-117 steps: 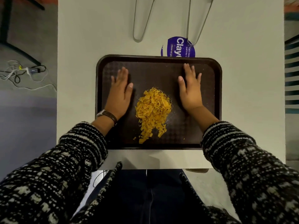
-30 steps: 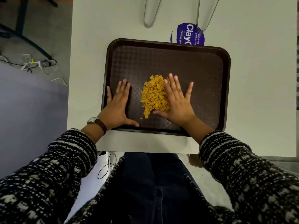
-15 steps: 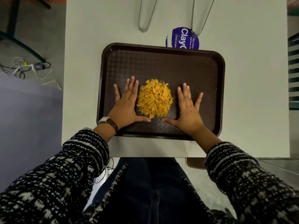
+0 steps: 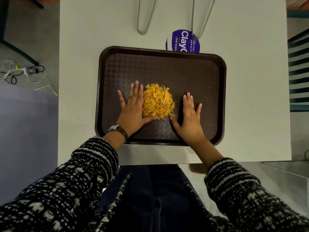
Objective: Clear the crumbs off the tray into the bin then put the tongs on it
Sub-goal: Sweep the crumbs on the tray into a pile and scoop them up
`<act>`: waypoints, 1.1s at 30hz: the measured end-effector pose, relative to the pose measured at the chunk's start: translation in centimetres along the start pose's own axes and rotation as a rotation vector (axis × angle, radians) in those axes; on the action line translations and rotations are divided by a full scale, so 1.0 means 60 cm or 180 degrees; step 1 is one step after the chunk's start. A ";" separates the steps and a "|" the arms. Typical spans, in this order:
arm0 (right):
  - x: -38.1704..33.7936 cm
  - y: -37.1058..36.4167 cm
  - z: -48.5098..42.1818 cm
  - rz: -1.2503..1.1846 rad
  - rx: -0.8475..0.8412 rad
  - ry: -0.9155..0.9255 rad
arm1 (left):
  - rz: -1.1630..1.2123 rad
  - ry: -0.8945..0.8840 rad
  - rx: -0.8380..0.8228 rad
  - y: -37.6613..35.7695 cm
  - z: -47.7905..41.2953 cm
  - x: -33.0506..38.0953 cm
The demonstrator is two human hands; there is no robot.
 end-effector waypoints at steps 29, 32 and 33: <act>-0.128 -0.038 -0.038 -0.3721 0.0169 -0.1731 | 0.3649 0.1842 0.1347 -0.035 -0.004 0.114; -0.128 -0.021 -0.042 -0.4617 0.0301 -0.2271 | 0.4726 0.2540 0.1695 -0.010 -0.010 0.131; -0.125 -0.023 -0.044 -0.4961 0.0310 -0.2461 | 0.4998 0.2770 0.1750 -0.002 -0.011 0.136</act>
Point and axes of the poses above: each hand's wrist, its own z-axis away from the middle knuckle, its own y-axis out of the back of the hand, x = y × z, the point moved 2 cm from there along -z, towards the middle knuckle, and after that the axes turned 11 degrees about x, right-handed, at the moved point
